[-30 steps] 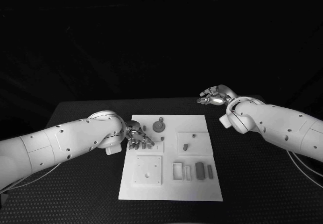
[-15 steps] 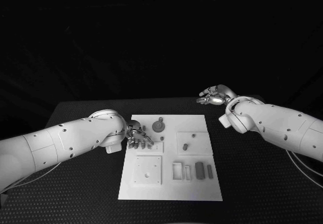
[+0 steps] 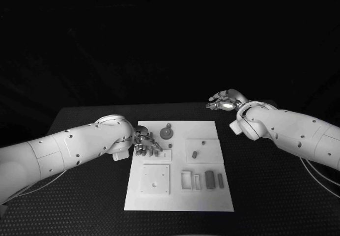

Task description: Assemble the parts on the task board

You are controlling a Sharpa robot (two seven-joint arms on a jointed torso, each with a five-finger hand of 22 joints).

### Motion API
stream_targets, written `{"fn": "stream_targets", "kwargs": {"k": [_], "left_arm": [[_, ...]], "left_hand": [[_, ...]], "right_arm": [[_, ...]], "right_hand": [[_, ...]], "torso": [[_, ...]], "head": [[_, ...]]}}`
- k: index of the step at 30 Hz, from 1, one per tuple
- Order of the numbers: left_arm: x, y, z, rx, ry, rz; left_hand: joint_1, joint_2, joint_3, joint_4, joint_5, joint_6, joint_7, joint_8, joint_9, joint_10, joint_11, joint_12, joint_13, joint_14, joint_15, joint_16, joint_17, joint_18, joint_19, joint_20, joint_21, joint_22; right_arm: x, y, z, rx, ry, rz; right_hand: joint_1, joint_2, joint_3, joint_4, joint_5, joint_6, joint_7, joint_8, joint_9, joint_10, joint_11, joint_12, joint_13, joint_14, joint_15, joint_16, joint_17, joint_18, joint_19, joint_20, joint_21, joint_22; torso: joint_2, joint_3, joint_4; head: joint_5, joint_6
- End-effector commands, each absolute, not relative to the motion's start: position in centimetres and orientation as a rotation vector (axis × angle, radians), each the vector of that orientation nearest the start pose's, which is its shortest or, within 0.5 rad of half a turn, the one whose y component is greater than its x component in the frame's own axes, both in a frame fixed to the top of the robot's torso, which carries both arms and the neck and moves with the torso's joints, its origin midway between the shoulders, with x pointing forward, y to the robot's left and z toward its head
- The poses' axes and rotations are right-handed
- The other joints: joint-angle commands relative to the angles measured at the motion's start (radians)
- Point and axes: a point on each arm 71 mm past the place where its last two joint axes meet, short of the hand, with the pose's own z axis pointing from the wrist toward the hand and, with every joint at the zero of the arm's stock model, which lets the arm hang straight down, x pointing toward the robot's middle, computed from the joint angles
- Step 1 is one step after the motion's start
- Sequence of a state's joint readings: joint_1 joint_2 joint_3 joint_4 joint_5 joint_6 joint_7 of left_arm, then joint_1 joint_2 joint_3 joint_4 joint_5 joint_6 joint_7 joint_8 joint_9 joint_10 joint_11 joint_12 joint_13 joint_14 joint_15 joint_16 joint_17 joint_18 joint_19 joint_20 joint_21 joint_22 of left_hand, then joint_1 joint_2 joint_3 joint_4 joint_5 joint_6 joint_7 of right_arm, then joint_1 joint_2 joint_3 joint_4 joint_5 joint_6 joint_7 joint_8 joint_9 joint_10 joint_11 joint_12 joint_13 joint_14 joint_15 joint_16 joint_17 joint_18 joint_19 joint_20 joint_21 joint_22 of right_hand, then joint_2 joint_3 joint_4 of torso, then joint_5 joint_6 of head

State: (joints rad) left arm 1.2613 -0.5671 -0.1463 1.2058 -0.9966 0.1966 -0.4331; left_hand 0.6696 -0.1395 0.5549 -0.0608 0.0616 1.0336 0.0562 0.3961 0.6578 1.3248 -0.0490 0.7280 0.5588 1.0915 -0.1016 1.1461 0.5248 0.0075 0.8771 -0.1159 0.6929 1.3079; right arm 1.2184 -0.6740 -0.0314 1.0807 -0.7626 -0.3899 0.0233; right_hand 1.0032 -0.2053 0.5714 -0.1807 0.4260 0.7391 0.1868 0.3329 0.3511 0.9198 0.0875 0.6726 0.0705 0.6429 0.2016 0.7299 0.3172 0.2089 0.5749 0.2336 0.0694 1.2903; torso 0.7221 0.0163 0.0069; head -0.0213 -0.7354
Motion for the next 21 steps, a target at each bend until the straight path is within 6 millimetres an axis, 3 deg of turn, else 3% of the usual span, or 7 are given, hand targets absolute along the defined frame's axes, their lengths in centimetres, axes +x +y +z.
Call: {"fn": "stream_targets", "kwargs": {"k": [1,21], "left_arm": [[52.01,16.11,-24.92,-0.117,2.421,-0.448],[52.32,15.96,-25.03,-0.119,2.420,-0.446]], "left_hand": [[0.003,0.014,-0.001,-0.005,0.005,0.006,-0.002,0.004,0.002,-0.002,-0.005,0.004,0.002,-0.003,-0.005,0.005,0.001,-0.007,-0.007,-0.079,0.006,0.022],[0.024,0.074,-0.008,-0.064,0.007,0.010,-0.003,0.005,0.008,-0.002,-0.005,0.009,0.002,-0.003,-0.004,0.008,-0.001,-0.007,-0.009,-0.078,0.010,0.022]], "right_arm": [[56.50,-26.12,-19.84,0.602,1.612,0.764],[56.49,-25.99,-19.84,0.599,1.612,0.767]], "right_hand": [[-0.008,0.001,-0.006,-0.002,0.006,0.012,0.030,0.003,-0.002,-0.160,0.093,0.004,-0.001,-0.008,-0.001,0.005,-0.002,-0.017,-0.008,0.002,-0.004,0.002],[-0.008,0.001,-0.006,-0.002,0.006,0.012,0.030,0.003,-0.002,-0.160,0.093,0.004,-0.001,-0.009,-0.001,0.005,-0.002,-0.017,-0.008,0.002,-0.004,0.002]], "torso": [[0.000,0.0000,-0.0001],[0.000,-0.0005,0.0004]], "head": [[-0.002,-0.002],[-0.005,-0.003]]}}
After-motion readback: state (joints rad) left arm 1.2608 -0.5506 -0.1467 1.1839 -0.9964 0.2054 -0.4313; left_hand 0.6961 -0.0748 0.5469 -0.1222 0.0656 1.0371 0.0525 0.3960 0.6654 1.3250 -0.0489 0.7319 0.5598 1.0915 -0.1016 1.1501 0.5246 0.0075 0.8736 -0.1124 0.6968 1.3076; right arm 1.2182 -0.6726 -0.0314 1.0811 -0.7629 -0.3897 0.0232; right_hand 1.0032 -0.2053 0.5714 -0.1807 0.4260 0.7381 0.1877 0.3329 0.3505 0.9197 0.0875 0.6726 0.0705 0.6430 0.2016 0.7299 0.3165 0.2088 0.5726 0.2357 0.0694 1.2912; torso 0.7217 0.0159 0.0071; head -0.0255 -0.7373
